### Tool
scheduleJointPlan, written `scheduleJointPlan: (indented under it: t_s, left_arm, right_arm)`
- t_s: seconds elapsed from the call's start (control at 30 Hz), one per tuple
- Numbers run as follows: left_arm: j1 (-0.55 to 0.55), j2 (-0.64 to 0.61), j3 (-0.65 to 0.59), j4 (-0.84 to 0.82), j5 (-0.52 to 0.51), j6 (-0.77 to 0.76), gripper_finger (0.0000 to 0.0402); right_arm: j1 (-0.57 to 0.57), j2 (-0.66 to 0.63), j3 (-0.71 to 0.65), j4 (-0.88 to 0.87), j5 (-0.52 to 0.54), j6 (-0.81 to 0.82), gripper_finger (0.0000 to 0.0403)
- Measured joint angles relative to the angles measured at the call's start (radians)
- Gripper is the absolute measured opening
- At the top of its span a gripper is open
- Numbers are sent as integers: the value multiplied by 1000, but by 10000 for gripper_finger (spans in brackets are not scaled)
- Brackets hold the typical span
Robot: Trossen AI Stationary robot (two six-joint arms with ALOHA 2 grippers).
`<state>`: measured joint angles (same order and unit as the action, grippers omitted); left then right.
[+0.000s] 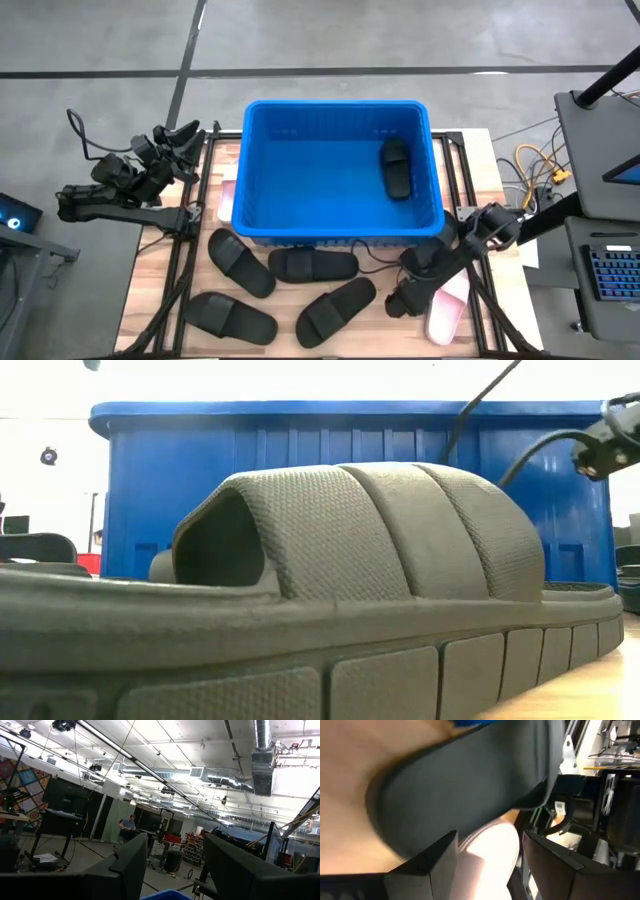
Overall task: Pick and place slides into bin
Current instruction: Put the black slide into the blue bin
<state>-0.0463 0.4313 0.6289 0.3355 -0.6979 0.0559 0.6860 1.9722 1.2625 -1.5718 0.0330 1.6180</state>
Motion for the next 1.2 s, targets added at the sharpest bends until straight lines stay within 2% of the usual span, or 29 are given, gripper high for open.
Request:
scheduleJointPlan:
  t_s: [0.17,0.43,0.6,0.83,1.07,1.2]
  left_arm:
    - [0,5,0,1,-6,0,180]
    - [0,21,1,-5,-16,-51,180]
    - [0,37,1,-5,-15,-51,180]
    - [0,53,1,-5,-15,-52,180]
    - [0,64,1,-3,-15,-53,180]
    - [0,67,0,-3,-15,-53,180]
  right_arm:
    - [-2,-48,-72,1,44,74,214]
    - [-3,-130,-223,1,21,77,214]
    - [-5,-171,-286,2,57,88,214]
    - [-3,-180,-324,17,89,79,214]
    - [-2,-180,-337,81,220,55,214]
    - [-3,-180,-354,79,233,53,214]
